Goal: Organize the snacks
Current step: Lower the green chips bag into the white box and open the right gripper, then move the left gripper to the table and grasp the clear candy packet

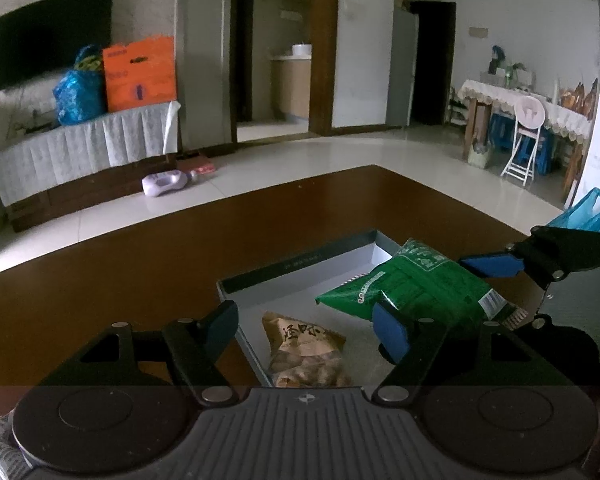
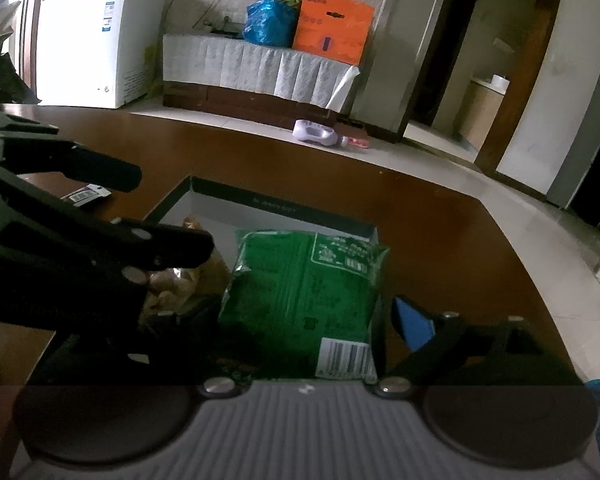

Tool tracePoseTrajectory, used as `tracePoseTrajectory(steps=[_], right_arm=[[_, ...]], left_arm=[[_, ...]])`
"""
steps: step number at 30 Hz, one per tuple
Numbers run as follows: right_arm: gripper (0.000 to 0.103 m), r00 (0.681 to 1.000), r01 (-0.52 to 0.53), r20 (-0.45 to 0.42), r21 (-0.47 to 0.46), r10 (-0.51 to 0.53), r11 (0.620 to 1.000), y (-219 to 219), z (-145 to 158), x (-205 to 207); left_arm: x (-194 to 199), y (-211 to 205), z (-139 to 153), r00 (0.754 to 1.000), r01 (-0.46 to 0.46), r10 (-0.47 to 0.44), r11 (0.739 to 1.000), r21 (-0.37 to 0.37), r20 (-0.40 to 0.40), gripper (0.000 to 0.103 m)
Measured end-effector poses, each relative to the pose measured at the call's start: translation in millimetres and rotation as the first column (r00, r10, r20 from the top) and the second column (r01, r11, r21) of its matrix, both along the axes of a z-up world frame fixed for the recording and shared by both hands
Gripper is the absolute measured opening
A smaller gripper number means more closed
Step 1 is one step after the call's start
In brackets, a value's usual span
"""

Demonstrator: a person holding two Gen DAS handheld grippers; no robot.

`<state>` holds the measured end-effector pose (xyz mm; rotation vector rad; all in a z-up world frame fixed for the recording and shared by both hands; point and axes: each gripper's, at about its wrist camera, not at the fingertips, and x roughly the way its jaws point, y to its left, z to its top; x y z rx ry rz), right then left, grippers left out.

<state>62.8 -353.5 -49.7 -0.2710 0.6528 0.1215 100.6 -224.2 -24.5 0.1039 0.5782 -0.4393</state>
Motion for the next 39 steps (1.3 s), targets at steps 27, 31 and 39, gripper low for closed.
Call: tracePoseTrajectory(steps=[27,31,39], right_arm=[[0.099,0.995,0.035,0.086,0.244,-0.058,0.969,-8.5,40.2,-21.7],[0.099,0.996,-0.008,0.091,0.263,-0.017,0.965,4.5,47.9,-27.1],[0.099,0.992,-0.105,0.095,0.251,0.083,0.962,50.6,60.4,-34.4]], left_arm=[[-35.6,65.3,25.5,0.998,-0.039,0.04,0.999,-0.021,0.041,0.077],[-46.8,83.9,23.3,0.998,-0.059,0.058,0.998,0.011,0.038,0.077],[-68.1,130.4,18.6,0.991,-0.135,0.135,0.991,0.021,0.009,0.077]])
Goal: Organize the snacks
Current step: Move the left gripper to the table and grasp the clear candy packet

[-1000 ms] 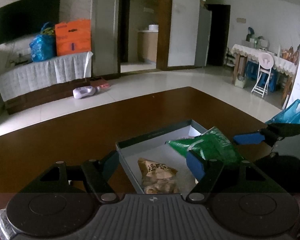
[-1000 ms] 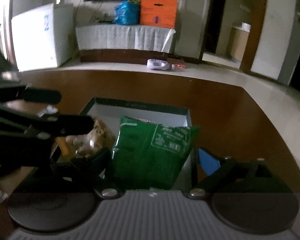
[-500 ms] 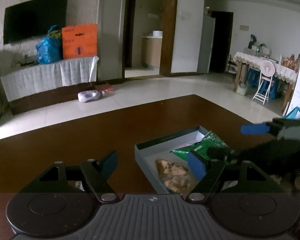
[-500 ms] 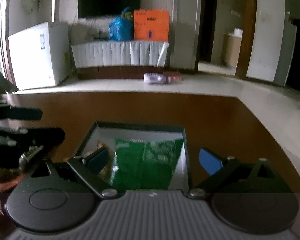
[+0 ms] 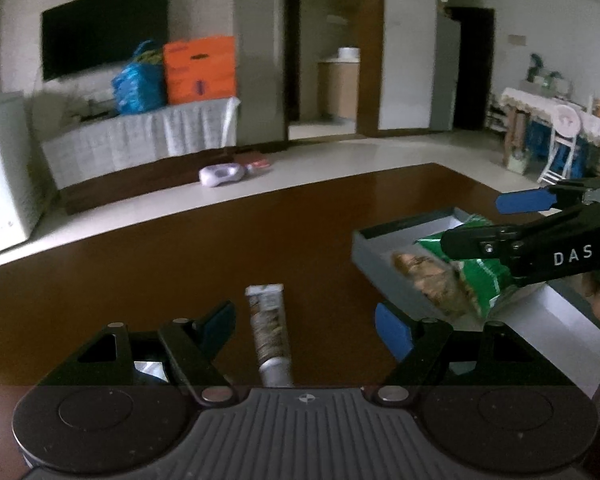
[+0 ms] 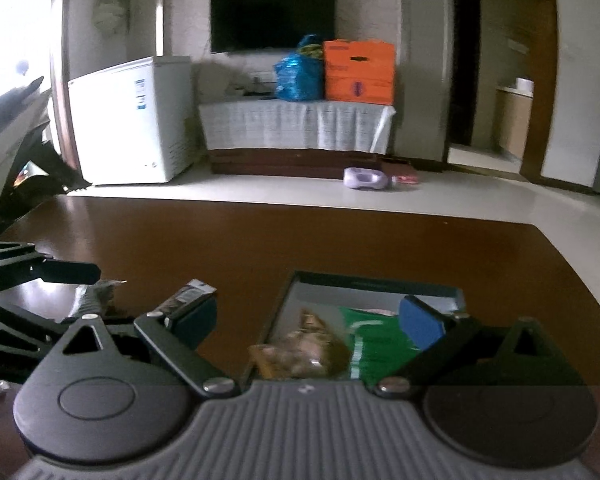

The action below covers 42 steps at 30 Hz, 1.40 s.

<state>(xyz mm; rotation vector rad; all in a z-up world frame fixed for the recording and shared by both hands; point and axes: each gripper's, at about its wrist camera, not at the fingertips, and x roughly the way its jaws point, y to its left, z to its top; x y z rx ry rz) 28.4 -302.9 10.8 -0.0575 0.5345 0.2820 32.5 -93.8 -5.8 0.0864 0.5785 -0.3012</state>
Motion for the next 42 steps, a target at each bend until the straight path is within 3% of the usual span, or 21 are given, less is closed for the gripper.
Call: tracePoseTrajectory(steps=[11,23,32,42], right_arm=[[0.099,0.996,-0.085,0.0,-0.013,0.085,0.996,46.1,2.1,-9.0],[0.099,0.981,-0.194,-0.014,-0.028,0.194,0.981,85.0,-2.5,-23.7],[0.098,0.948,-0.316,-0.034,-0.014,0.316,0.949,111.4,-13.4,-30.5],[0.098,0.907,-0.417,-0.097,-0.058,0.41,0.907,157.7,-36.0,-30.6]], left_arm=[[-27.2,40.9,8.1,0.995,-0.098,0.098,0.995,-0.016,-0.002,0.078],[-82.5,68.9,8.5,0.979,-0.204,0.204,0.979,0.002,-0.017,0.082],[-113.6,89.8,-10.2,0.963,-0.253,0.255,0.967,0.029,-0.088,0.082],[-119.3,101.5,-31.3,0.956,-0.225,0.232,0.973,0.056,-0.182,0.082]])
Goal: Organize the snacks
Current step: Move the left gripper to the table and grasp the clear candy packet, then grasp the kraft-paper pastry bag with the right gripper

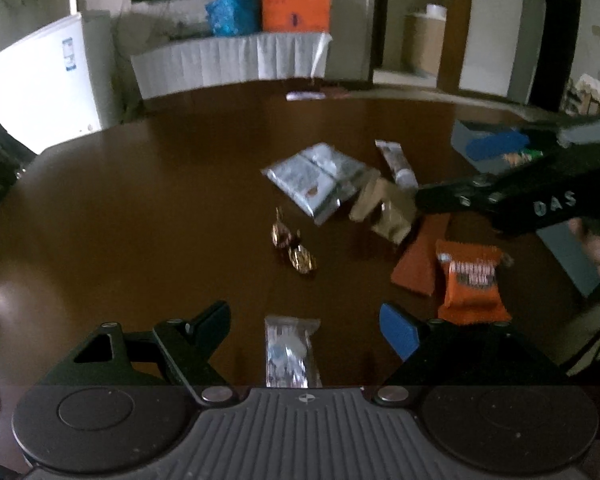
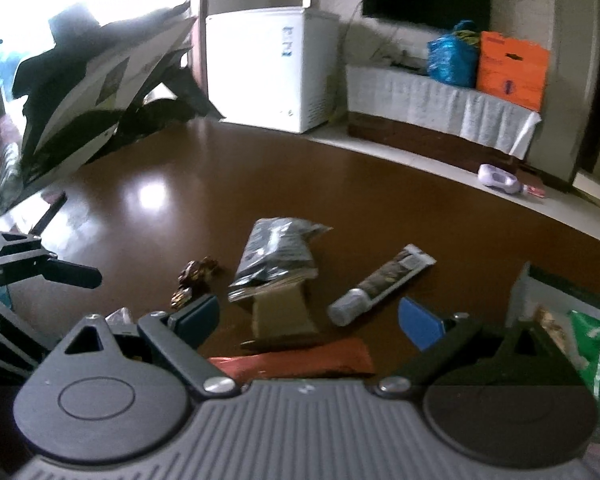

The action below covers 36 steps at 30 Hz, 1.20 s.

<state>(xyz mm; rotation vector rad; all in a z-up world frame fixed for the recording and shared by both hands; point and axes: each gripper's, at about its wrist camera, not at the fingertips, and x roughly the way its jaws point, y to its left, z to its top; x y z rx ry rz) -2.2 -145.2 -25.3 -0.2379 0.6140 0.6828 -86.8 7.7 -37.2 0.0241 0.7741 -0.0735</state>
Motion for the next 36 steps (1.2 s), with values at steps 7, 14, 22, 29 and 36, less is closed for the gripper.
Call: tracePoseTrajectory(steps=[7,14,22,29,36], right_arm=[[0.098,0.999,-0.038,-0.022,-0.025,0.038,0.999,28.6,-14.5,8.8],[0.098,0.998,-0.051,-0.033,-0.037,0.05,0.998,36.3,-22.4,16.5],[0.089,0.995,-0.088,-0.054,-0.041,0.085,0.995,41.3,-31.7,16.4],[0.085,0.996,-0.072,-0.056,-0.072,0.068,0.995,45.4,-39.6,19.1],[0.085,0.997,-0.054,-0.065,-0.067,0.049,0.996,49.1,-44.5,27.7]], left_arm=[[-10.6,1.9,-10.3,0.999,0.036,-0.037,0.999,-0.015,-0.031,0.078],[-16.9,9.9,-11.5,0.999,0.017,-0.018,0.999,-0.037,-0.03,0.071],[-16.2,9.1,-9.5,1.0,0.021,-0.021,0.999,-0.037,-0.021,0.06],[-16.1,5.2,-8.7,0.999,0.041,-0.041,0.999,-0.028,-0.016,0.039],[-15.1,5.6,-8.9,0.998,0.052,-0.052,0.997,-0.05,-0.017,0.025]])
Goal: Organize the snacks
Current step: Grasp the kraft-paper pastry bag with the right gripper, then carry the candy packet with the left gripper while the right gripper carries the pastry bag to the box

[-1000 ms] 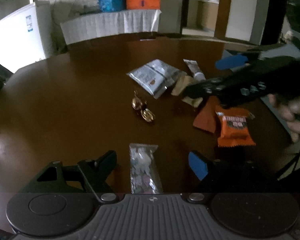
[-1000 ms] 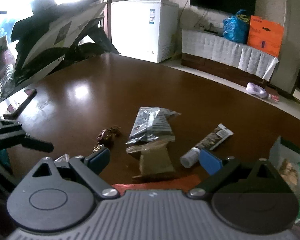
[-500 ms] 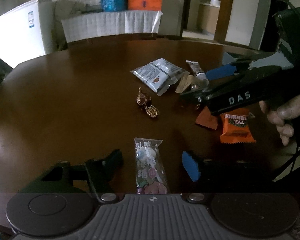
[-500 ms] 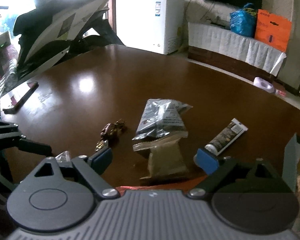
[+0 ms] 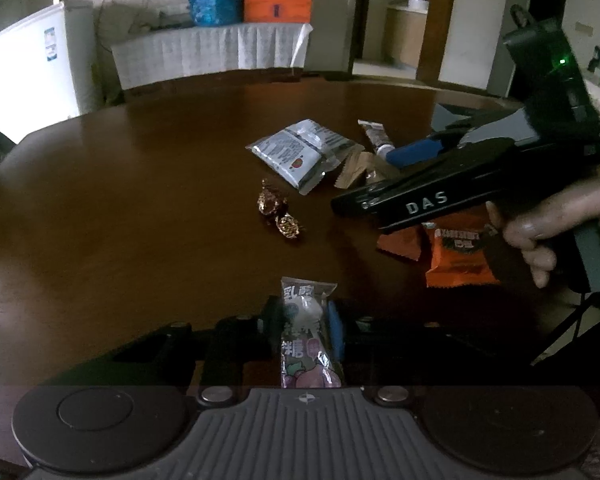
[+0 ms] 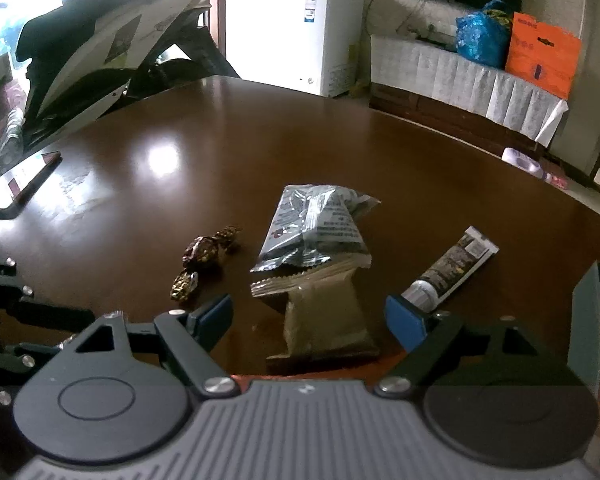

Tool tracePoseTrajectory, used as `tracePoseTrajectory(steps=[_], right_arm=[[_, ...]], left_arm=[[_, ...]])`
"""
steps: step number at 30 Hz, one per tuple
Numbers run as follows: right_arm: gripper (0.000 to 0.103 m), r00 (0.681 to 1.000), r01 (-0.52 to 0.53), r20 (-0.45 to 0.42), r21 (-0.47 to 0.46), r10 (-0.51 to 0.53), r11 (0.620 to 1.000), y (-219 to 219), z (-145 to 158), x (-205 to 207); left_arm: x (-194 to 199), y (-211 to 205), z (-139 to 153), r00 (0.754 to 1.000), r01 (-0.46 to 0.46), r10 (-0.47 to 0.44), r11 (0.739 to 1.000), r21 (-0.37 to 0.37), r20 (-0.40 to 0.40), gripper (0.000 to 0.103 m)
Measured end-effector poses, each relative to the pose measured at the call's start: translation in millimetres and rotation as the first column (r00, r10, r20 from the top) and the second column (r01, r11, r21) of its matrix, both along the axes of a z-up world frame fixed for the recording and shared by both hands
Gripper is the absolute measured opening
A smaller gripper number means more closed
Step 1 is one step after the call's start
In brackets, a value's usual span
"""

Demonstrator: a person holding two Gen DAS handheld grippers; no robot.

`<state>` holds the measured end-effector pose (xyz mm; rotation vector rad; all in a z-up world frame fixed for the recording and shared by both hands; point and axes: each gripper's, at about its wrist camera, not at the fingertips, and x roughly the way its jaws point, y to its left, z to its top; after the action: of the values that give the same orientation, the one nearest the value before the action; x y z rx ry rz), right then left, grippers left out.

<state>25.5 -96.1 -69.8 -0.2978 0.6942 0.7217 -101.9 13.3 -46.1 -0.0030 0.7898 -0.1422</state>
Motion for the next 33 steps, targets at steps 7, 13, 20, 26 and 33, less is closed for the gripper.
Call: tracePoseTrajectory(steps=[7,13,20,26,33], right_arm=[[0.069,0.999,0.013,-0.037,-0.004,-0.013,1.0,5.6,-8.9,5.3],[0.043,0.998,0.043,-0.049,0.023,-0.042,0.999,3.7,-8.0,9.0],[0.041,0.996,0.062,-0.073,0.046,-0.058,0.997,-2.6,-6.7,12.6],[0.041,0.997,0.067,-0.05,0.06,-0.064,0.996,-9.7,1.3,8.5],[0.041,0.997,0.072,-0.033,0.08,-0.069,0.994,-17.7,10.3,3.9]], left_arm=[[0.2,-1.3,0.2,1.0,0.005,-0.005,1.0,-0.002,0.001,0.022],[0.7,-1.5,0.0,1.0,0.005,-0.005,1.0,-0.002,0.002,0.022],[2.6,-2.0,1.8,1.0,-0.001,0.001,1.0,-0.004,0.016,0.022],[6.3,-3.5,4.3,0.999,-0.014,0.013,1.0,0.005,0.038,0.022],[11.4,-10.8,11.1,0.997,-0.014,0.014,1.0,0.01,0.076,0.022]])
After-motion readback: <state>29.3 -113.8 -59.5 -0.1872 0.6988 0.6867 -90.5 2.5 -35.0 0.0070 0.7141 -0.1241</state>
